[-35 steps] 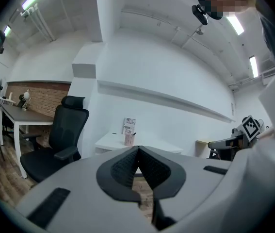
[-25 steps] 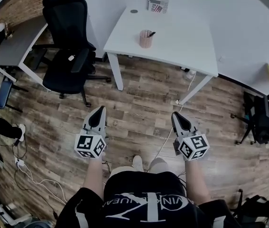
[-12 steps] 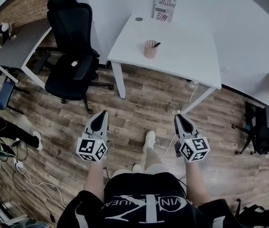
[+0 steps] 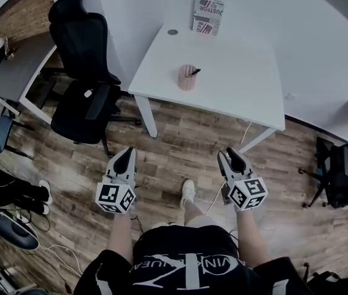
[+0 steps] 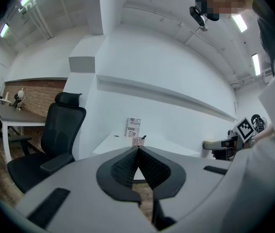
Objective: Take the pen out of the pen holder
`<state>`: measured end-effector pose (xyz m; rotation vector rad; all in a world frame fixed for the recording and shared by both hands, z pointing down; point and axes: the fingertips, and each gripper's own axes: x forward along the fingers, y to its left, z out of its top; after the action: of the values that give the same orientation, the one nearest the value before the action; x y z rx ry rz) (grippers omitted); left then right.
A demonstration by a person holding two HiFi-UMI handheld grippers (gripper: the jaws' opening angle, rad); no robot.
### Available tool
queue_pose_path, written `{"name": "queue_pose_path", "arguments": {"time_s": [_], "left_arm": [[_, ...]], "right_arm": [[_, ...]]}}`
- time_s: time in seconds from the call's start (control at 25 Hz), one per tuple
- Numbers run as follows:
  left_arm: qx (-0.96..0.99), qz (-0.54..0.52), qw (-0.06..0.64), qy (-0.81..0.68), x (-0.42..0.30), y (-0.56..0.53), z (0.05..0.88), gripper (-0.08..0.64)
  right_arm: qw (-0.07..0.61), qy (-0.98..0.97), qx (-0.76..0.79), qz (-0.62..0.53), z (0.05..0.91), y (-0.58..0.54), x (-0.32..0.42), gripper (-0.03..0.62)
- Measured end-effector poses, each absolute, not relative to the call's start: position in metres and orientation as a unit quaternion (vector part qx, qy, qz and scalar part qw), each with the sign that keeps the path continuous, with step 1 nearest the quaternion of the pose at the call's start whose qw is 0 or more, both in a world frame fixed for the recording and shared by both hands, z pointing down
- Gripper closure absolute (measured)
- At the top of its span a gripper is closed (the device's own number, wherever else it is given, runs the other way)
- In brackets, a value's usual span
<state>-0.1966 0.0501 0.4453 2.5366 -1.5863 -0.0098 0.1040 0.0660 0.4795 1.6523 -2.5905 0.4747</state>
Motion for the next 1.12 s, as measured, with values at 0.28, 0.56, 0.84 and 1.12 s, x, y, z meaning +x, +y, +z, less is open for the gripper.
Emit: {"name": "queue_pose_path", "arguments": {"time_s": [0.28,0.56,0.84,1.12], "left_arm": [[0.842,0.004,0.090,-0.531,-0.180,-0.005,0.455,0.546],[0.832,0.014,0.102,-0.545,-0.176,-0.044,0.462,0.546],[0.826,0.014,0.101,-0.554,-0.175,-0.079,0.461,0.546],[0.819,0.018,0.103,-0.564,-0.170,-0.109,0.463,0.546]], "right_arm": [[0.014,-0.829,0.531,0.173,0.492,0.008,0.122,0.449],[0.020,-0.835,0.517,0.187,0.499,-0.042,0.124,0.448],[0.020,-0.843,0.503,0.188,0.499,-0.086,0.122,0.448],[0.024,-0.850,0.487,0.197,0.505,-0.126,0.123,0.448]]}}
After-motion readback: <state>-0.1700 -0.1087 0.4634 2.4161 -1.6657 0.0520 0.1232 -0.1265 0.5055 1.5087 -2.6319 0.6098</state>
